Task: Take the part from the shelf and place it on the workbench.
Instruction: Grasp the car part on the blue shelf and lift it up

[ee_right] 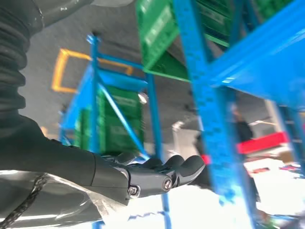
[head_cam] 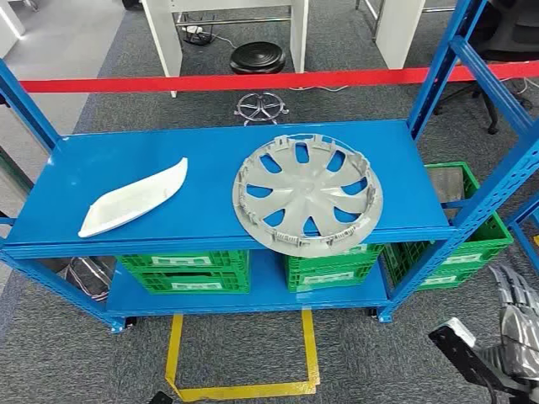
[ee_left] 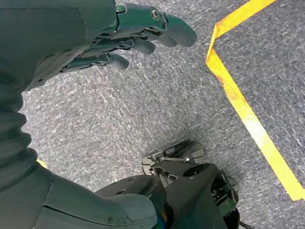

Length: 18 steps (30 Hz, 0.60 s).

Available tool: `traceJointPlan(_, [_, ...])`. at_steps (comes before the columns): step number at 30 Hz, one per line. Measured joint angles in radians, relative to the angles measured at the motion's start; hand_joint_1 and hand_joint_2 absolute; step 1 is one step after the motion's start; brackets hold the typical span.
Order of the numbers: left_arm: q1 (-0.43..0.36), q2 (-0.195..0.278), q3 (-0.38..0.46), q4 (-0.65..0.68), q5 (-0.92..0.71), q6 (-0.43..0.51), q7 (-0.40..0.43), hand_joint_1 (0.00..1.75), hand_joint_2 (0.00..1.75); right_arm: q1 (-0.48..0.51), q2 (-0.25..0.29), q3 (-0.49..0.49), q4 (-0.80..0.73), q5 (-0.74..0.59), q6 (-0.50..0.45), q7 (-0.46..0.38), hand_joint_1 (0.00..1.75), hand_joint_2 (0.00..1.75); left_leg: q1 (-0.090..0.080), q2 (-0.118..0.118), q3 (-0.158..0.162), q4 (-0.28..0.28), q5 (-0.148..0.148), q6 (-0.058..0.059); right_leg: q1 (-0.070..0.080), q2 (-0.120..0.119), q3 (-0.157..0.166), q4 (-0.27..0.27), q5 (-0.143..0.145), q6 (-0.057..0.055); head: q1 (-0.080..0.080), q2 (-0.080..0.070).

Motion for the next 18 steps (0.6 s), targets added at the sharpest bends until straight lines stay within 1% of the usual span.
traceJointPlan(2, [-0.003, 0.001, -0.001, 0.002, -0.009, -0.002, 0.000, 0.00, 1.75, -0.021, -0.014, 0.023, 0.001, 0.015, 0.008, 0.002, 0.00, 1.75, 0.000, 0.000, 0.000, 0.000, 0.000, 0.000, 0.000, 0.000, 0.000, 0.000, 0.000, 0.000, 0.000, 0.000])
traceJointPlan(11, [-0.032, 0.007, -0.014, 0.020, -0.077, -0.018, -0.001, 0.00, 1.75, -0.215, -0.131, 0.223, 0.034, 0.137, 0.080, 0.016, 0.00, 1.75, 0.000, 0.000, 0.000, 0.000, 0.000, 0.000, 0.000, 0.000, 0.000, 0.000, 0.000, 0.000, 0.000, 0.000])
traceJointPlan(14, [-0.041, 0.007, -0.022, 0.023, -0.094, -0.024, -0.001, 0.00, 1.75, -0.290, -0.153, 0.287, 0.063, 0.165, 0.105, 0.016, 0.00, 1.75, 0.000, 0.000, 0.000, 0.000, 0.000, 0.000, 0.000, 0.000, 0.000, 0.000, 0.000, 0.000, 0.000, 0.000])
traceJointPlan(18, [-0.051, 0.008, -0.033, 0.027, -0.112, -0.032, -0.001, 0.00, 1.75, -0.388, -0.162, 0.364, 0.118, 0.187, 0.135, 0.016, 0.00, 1.75, 0.000, 0.000, 0.000, 0.001, 0.000, 0.000, 0.000, 0.000, 0.000, 0.000, 0.001, 0.001, 0.000, 0.000])
